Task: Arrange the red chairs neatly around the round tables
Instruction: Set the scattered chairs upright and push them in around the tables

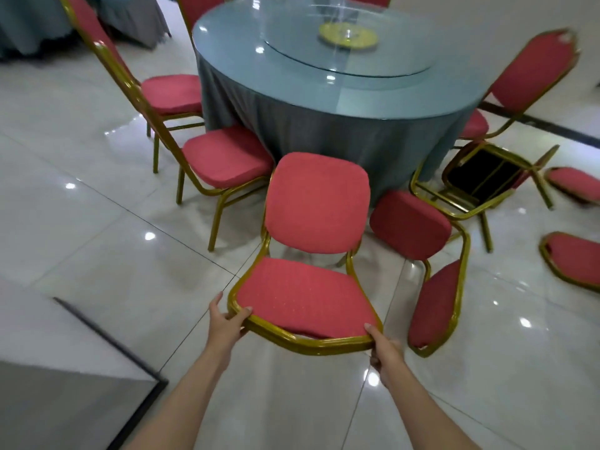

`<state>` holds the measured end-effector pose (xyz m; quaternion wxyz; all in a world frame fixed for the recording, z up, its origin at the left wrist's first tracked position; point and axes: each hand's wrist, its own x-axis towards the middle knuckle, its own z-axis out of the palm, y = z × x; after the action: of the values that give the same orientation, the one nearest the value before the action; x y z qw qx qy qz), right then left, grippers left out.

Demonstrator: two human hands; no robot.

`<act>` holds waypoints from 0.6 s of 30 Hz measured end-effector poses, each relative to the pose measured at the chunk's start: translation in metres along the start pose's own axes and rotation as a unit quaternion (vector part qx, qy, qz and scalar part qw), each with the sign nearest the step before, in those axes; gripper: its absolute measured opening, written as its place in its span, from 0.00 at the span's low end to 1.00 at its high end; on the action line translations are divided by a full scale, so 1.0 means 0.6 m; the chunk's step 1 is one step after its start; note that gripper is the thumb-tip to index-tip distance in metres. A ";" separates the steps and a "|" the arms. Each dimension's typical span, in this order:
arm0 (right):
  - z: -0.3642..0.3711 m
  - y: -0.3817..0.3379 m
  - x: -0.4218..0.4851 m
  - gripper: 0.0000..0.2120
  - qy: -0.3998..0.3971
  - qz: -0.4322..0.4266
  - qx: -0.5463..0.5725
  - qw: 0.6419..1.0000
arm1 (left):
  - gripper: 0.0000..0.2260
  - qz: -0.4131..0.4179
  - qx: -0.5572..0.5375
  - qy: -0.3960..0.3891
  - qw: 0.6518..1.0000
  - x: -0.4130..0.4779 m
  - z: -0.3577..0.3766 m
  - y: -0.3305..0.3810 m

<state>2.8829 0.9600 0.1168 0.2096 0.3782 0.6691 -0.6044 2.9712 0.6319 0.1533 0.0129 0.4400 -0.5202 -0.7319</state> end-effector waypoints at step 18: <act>0.000 -0.242 -0.122 0.15 -0.034 -0.034 0.016 0.999 | 0.08 -0.064 0.113 -0.042 0.991 -0.012 0.113 0.240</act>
<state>2.8183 0.9440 0.2650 0.2052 0.3374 0.6642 -0.6348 2.8679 0.6202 0.2739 -0.1055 0.4400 -0.5706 -0.6853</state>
